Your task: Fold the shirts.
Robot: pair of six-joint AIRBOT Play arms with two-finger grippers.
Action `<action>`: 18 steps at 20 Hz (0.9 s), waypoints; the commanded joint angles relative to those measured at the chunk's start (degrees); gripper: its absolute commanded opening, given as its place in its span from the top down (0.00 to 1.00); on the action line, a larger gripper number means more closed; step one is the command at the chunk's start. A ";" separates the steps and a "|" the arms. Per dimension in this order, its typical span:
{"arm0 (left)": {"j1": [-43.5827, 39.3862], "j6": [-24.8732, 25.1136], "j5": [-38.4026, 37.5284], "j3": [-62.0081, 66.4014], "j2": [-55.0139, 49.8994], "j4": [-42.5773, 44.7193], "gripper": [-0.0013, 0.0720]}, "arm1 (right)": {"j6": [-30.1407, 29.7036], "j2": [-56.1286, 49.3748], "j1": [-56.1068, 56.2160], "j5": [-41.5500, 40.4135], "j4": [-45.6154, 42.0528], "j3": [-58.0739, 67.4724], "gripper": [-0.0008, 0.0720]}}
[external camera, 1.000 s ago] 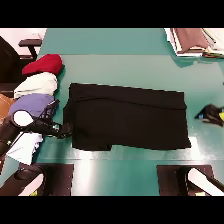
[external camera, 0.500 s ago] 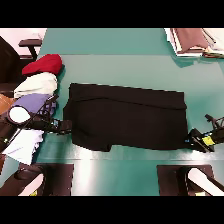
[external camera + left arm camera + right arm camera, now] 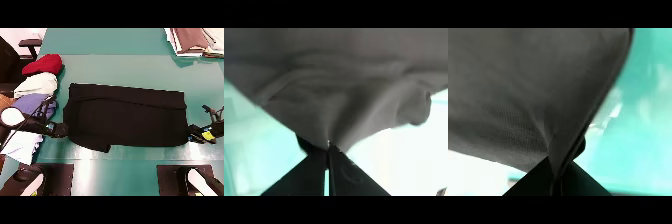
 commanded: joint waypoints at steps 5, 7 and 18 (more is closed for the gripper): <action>0.00 -2.36 -9.55 6.08 6.19 0.13 0.95 | 0.81 8.90 1.07 6.05 -4.76 8.70 0.97; 0.00 0.72 -3.02 9.44 2.19 1.99 0.95 | 0.79 3.87 2.21 3.82 -4.74 12.81 0.97; 0.00 7.89 21.44 33.29 -41.29 3.15 0.95 | 1.14 -32.57 9.35 -6.10 7.04 40.44 0.97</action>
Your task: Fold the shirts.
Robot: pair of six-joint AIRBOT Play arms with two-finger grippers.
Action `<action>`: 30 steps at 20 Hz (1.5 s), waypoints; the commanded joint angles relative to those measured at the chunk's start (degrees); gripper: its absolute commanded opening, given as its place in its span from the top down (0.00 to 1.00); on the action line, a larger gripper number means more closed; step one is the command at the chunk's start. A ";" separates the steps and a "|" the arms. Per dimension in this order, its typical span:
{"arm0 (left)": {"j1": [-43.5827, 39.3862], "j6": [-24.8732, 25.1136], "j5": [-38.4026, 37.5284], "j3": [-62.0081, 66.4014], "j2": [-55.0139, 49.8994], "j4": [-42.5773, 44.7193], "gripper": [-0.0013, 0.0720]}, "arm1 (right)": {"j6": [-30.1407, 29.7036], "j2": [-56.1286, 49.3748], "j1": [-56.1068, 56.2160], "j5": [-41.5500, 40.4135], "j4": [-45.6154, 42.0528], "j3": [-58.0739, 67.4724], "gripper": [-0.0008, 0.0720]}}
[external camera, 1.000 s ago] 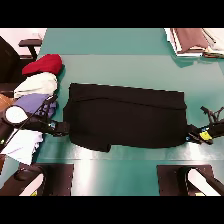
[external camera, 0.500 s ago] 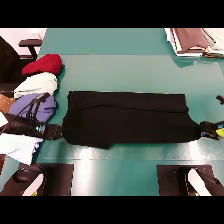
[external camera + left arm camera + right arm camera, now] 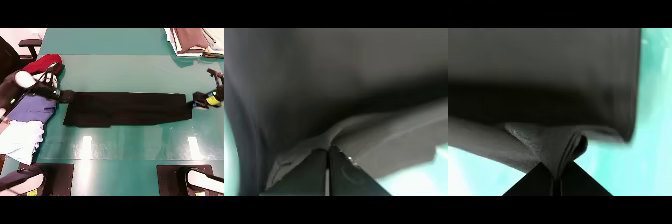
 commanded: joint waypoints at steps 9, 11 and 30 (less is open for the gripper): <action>0.02 1.01 -0.31 13.57 -11.98 -0.33 0.32 | -7.72 -13.68 -6.10 2.21 8.37 10.93 0.42; 0.00 1.09 -2.71 13.86 -11.98 -2.93 0.67 | -7.89 -13.35 -10.80 2.64 8.61 7.80 0.20; -23.82 -3.50 9.92 25.29 -28.30 -12.24 0.95 | -12.22 -14.51 -5.70 4.15 30.91 14.71 0.97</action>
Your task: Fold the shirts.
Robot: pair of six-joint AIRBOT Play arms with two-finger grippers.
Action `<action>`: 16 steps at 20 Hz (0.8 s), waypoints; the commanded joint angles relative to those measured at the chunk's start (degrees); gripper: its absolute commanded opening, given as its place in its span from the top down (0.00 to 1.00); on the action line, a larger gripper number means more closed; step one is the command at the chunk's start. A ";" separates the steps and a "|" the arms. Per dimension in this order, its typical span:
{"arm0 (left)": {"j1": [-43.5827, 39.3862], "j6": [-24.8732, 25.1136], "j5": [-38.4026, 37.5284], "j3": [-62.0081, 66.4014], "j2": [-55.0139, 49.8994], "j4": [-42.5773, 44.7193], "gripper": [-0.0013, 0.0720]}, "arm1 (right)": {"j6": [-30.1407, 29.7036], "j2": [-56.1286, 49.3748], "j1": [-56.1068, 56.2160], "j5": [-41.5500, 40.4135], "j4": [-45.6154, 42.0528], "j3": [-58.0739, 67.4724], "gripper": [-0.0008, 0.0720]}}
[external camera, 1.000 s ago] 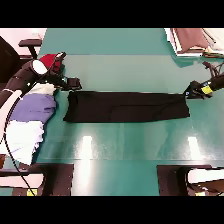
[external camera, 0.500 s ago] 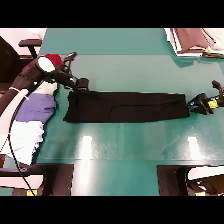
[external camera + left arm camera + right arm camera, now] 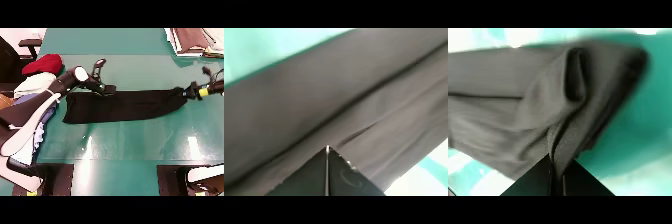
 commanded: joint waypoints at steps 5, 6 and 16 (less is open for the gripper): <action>-6.25 -0.28 0.35 13.03 -13.38 -2.51 0.95 | 4.87 13.60 9.51 2.36 10.78 12.41 0.97; -6.64 -0.28 0.37 14.27 -14.58 -3.21 0.95 | 5.92 14.45 11.47 2.36 10.80 13.84 0.97; -5.18 -1.33 -5.49 16.15 -14.53 0.00 0.95 | 8.66 15.21 28.28 -1.38 11.82 21.03 0.97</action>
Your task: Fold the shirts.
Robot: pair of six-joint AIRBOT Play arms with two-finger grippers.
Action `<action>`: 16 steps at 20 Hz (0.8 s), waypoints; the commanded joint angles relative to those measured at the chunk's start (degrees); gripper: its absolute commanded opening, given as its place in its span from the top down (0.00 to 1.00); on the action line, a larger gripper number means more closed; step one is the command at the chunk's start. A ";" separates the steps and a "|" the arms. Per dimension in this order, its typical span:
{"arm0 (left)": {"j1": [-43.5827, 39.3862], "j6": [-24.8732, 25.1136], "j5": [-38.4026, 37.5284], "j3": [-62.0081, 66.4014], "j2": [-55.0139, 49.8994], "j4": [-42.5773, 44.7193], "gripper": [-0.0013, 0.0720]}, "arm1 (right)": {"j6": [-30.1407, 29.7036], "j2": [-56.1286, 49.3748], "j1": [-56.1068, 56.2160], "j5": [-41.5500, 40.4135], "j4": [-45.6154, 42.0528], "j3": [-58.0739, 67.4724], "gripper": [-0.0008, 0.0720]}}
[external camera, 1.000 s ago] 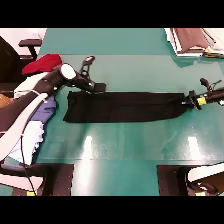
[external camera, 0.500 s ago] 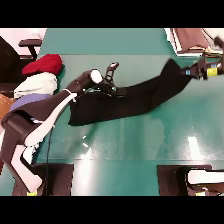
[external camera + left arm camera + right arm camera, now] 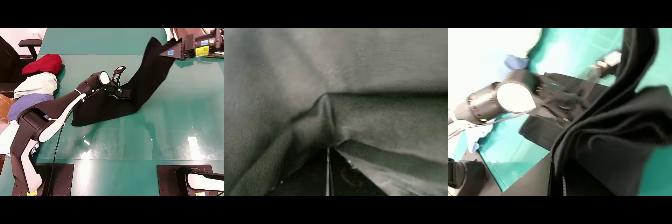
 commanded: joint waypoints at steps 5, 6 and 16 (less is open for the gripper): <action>12.31 0.07 -10.34 0.35 15.56 13.60 0.95 | 0.59 -0.87 14.05 -7.48 0.33 1.18 0.97; 15.47 0.09 -11.65 0.35 19.19 15.21 0.95 | 0.37 -2.01 17.38 -9.16 0.33 1.18 0.97; 34.23 1.38 -16.39 0.35 41.20 19.34 0.95 | -5.11 -17.14 39.98 -18.88 -10.43 1.09 0.37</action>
